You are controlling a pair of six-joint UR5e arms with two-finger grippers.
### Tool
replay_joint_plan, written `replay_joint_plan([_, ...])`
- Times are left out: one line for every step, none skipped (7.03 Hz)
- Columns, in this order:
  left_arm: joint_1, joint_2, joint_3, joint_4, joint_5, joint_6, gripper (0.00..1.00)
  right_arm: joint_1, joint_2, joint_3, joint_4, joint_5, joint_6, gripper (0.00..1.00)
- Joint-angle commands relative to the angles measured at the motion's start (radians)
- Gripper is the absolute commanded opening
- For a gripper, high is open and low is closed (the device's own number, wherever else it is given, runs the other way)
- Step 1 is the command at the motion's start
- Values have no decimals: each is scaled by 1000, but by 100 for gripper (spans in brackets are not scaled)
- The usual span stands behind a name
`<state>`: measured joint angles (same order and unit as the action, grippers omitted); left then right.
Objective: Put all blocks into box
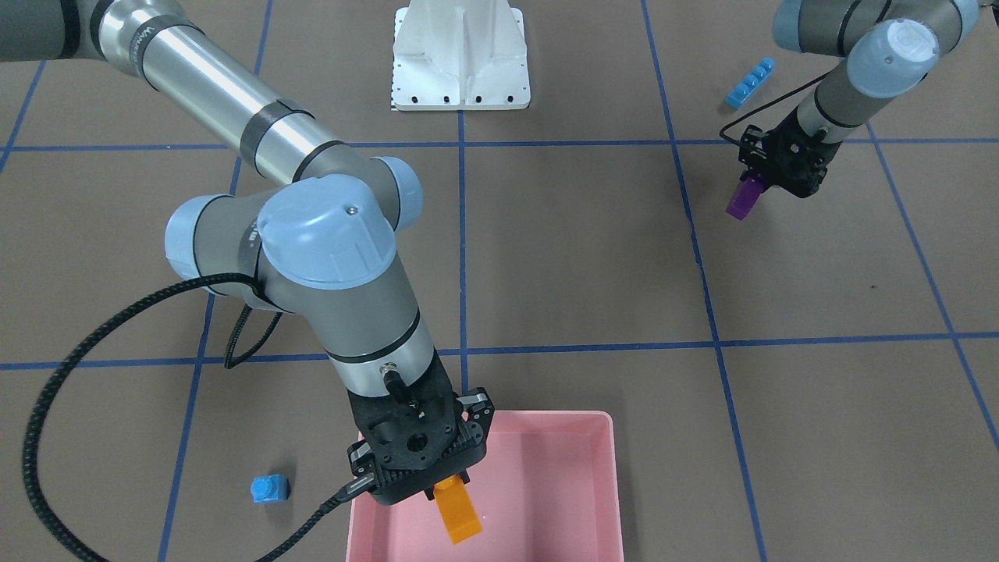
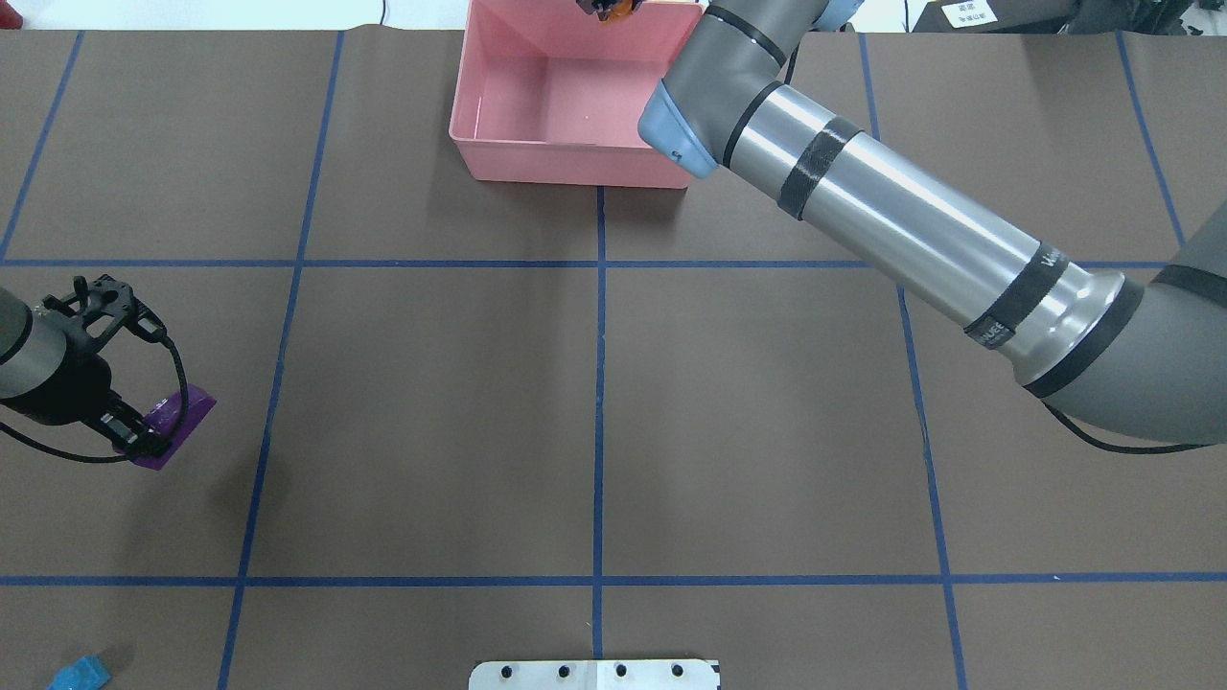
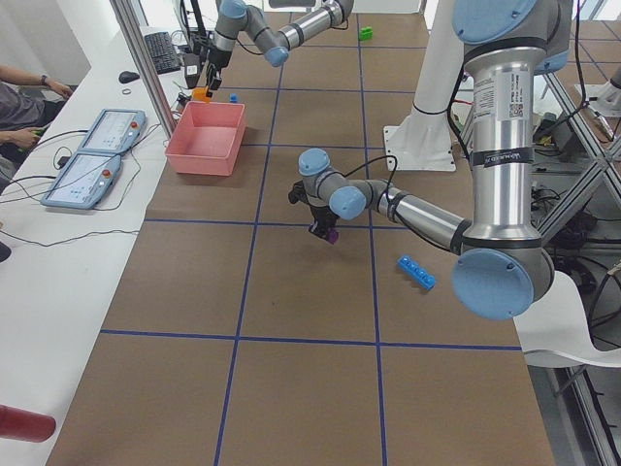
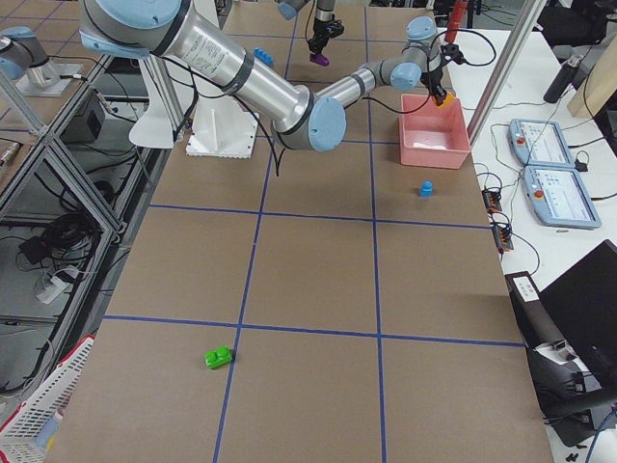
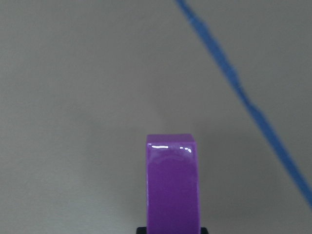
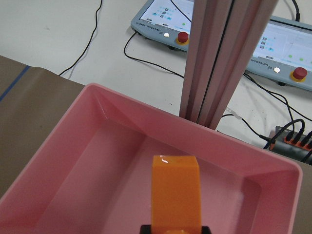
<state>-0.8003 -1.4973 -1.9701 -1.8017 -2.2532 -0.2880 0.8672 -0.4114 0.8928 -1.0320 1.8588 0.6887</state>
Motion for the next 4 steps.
replay_joint_plan([-48,-18,-10,2,-64,-13,0,-42,3,-75,24,-13,0,0])
replay_joint_plan([-69,-35,-10,7,-92,-13,0,-43,5,-86,26,-15,8,98])
replay_joint_plan([-114,-70,-10,8,-136,-16,0,-37,6,-86,24,-13,40,99])
replay_joint_plan([-184,-113,-12,5,-187,-55,0,-15,12,-78,20,26,85,99])
